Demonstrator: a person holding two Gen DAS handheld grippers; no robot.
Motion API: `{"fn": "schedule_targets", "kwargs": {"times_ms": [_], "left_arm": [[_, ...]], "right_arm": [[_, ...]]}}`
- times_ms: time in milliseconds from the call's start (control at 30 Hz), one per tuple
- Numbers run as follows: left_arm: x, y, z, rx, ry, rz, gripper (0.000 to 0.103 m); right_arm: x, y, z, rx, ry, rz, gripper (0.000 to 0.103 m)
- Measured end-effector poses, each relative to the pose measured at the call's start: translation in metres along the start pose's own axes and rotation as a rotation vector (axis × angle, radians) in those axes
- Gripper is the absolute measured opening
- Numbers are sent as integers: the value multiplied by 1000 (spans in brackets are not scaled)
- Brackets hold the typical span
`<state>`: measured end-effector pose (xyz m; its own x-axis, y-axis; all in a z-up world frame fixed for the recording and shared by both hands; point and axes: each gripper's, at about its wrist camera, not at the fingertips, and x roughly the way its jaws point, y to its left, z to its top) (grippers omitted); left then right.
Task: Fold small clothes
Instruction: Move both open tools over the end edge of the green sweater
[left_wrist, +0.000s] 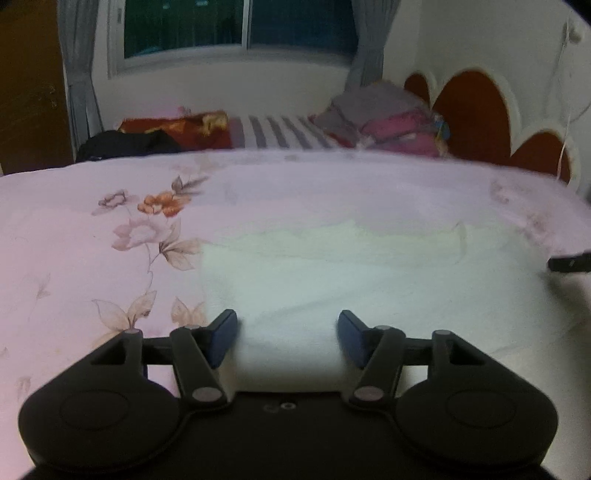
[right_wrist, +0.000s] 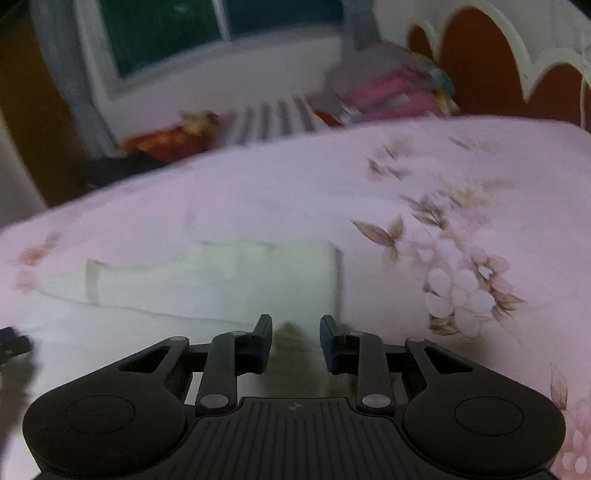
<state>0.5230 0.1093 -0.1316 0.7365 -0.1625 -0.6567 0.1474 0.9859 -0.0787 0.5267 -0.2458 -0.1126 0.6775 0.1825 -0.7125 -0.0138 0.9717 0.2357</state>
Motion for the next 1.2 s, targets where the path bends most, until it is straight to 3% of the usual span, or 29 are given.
{"fn": "schedule_targets", "kwargs": {"times_ms": [67,133,200,233,267,300,333,400,467,567,633,700,767,833,1000,1200], "left_arm": [[-11,-9,-6,-4,-10,-35,59],[-10,-17,-14,34,6,-21,60],[0,-10,-22,6,54,-18,59],[-3,-4,-27,-9,40,-23,60],[-7,0,-27,-9,42,-3,60],[-12,2,-26,-7,53,23,58],[-18,4,-25,-14,49,24,58],[-24,9,-26,-27,35,-16,60],[-13,13,-33,-13,111,1,63],[-21,24,-33,-60,96,-25,61],[-32,27,-35,-40,74,-13,71],[-41,34,-39,-55,78,-18,82],[-54,40,-45,-63,70,-14,86],[-66,44,-53,-54,75,-12,89],[-90,48,-78,-52,100,6,87],[-124,36,-101,-76,87,20,84]], "right_arm": [[-12,15,-10,-44,-6,38,29],[-8,30,-24,-107,31,66,29],[1,31,-37,-135,66,7,29],[1,23,-40,-100,50,-4,24],[1,16,-38,-52,47,-16,8],[-1,15,-35,-30,49,-50,6],[-7,17,-32,-23,38,-68,6],[-16,24,-28,-45,7,-18,7],[-10,33,-36,-87,65,-75,6],[-10,24,-37,-2,75,-74,7],[-27,28,-35,12,30,-66,7],[-44,29,-38,20,-4,-62,14],[-62,30,-43,46,-15,-64,65],[-84,30,-53,51,-58,-59,67],[-115,21,-77,127,-28,-31,67],[-146,26,-98,121,-34,-5,67]]}}
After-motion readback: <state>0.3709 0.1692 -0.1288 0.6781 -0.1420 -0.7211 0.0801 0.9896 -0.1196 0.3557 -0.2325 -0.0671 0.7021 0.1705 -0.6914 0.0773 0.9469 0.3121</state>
